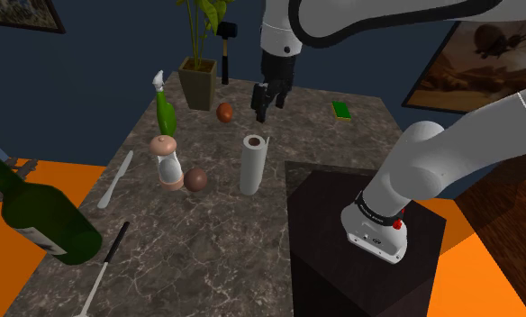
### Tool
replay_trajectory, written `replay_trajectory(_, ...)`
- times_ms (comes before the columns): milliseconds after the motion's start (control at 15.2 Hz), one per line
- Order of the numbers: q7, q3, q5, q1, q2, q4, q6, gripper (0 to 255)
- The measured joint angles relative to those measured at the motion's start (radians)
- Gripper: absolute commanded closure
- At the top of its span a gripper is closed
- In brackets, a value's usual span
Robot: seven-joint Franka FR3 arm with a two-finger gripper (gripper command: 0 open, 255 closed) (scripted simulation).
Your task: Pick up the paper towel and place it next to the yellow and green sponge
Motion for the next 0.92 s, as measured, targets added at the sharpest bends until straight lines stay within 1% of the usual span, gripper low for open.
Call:
replay_trajectory(330,0.095,0.108,-0.021,0.022,0.138,0.04,0.109,0)
replay_trajectory(528,0.114,0.129,-0.025,0.027,0.164,0.02,0.157,0)
replay_trajectory(924,0.12,0.14,-0.029,0.026,0.195,-0.026,0.233,0)
